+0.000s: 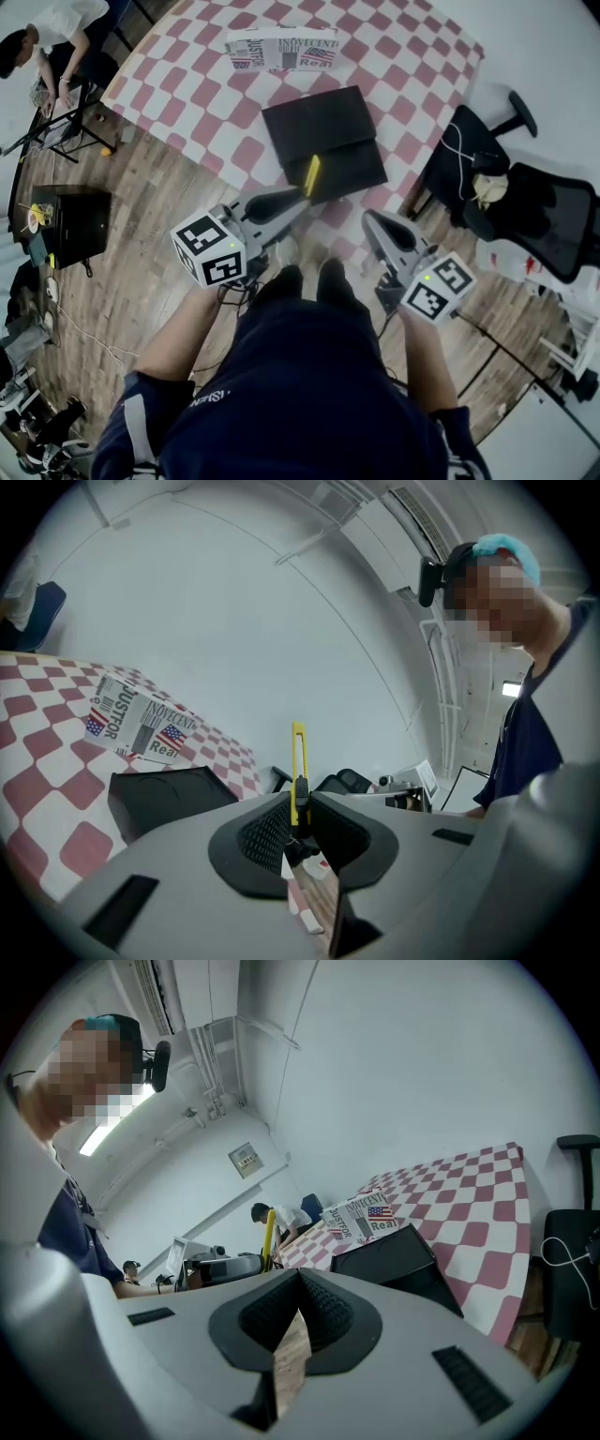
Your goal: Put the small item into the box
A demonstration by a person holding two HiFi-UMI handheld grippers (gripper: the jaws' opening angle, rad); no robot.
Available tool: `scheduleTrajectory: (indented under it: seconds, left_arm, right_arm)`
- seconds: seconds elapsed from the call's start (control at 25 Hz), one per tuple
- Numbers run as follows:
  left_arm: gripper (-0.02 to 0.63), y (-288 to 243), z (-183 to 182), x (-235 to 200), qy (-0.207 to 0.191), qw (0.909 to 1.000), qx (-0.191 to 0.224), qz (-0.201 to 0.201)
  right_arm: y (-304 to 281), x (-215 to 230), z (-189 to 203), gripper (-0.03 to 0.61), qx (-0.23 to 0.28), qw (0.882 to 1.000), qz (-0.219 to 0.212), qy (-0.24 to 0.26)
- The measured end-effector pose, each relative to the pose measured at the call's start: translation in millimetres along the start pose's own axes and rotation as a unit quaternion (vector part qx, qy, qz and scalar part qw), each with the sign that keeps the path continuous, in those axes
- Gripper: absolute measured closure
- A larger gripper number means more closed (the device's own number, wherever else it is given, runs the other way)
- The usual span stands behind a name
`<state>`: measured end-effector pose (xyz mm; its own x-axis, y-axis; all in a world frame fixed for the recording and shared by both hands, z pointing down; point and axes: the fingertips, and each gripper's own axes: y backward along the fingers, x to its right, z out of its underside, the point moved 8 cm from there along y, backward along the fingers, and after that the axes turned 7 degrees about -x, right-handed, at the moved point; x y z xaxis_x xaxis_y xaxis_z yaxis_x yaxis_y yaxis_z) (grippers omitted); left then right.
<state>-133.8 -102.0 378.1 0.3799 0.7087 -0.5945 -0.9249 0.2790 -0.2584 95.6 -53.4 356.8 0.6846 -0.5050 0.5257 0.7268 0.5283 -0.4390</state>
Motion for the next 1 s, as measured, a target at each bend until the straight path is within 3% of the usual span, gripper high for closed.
scheduleTrajectory:
  seconds: [0.4,0.64,0.8,1.0]
  left_arm:
    - [0.526,-51,5,-23,-0.017,0.9972,-0.044,-0.058]
    - [0.526,-90,15,-43,-0.041,0.9906,-0.093,-0.092]
    - [0.526,-115,27,-58,-0.068,0.9808,-0.144,-0.112]
    - [0.526,-140,45,-75,-0.117,0.9566,-0.226,-0.142]
  right_arm:
    - [-7,54,-10,0.563,-0.027,0.999,-0.038,-0.016]
    - [-8,90,-13,0.563,-0.039,0.998,-0.045,-0.030]
    - [-4,111,-10,0.563,-0.045,0.997,-0.041,-0.044]
    - [4,135,-3,0.563,-0.051,0.996,-0.033,-0.059]
